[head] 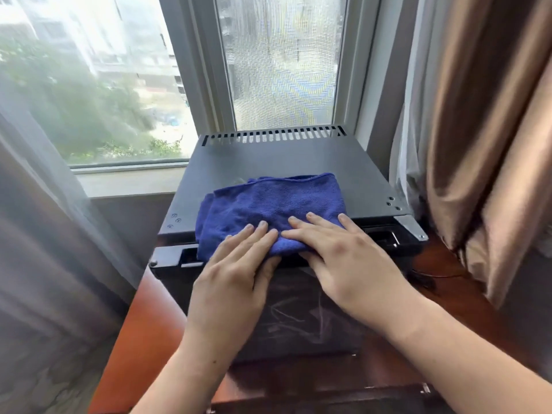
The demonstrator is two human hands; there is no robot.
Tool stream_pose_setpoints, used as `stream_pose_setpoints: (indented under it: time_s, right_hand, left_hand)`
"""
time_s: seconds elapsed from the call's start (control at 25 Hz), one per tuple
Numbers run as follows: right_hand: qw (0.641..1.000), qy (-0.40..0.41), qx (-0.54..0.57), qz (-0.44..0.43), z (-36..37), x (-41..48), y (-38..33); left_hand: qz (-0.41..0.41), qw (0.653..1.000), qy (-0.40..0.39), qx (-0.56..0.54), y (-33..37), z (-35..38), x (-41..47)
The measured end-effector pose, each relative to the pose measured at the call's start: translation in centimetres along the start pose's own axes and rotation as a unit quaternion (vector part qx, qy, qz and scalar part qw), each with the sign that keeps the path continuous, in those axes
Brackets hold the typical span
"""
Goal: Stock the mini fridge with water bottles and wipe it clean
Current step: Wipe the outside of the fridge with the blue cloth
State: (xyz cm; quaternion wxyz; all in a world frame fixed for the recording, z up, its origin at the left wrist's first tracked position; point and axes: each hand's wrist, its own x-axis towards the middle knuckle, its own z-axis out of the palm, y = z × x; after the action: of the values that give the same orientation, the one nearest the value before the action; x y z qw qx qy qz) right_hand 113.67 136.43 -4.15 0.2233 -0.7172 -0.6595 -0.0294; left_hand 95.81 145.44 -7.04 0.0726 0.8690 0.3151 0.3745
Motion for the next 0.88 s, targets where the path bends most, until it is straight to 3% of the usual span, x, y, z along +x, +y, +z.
stream_pose_setpoints:
  time_s: [0.2,0.36,0.64,0.88]
  right_hand:
    - [0.996,0.034,-0.018,0.082,-4.6,-4.5,7.7]
    - [0.988,0.056,0.041,0.135,-6.5,-6.3,10.4]
    - [0.997,0.027,-0.040,0.056,-3.1,-3.7,6.4]
    - [1.000,-0.002,0.004,-0.010,0.7,1.3,-0.4]
  left_hand:
    - [0.093,0.995,-0.027,0.008,7.9,6.3,2.7]
    - [0.126,0.990,-0.056,0.008,11.8,9.1,3.9]
    - [0.064,0.995,-0.070,0.010,5.5,5.0,3.0]
    - [-0.022,0.999,-0.049,-0.005,-2.2,-0.1,1.5]
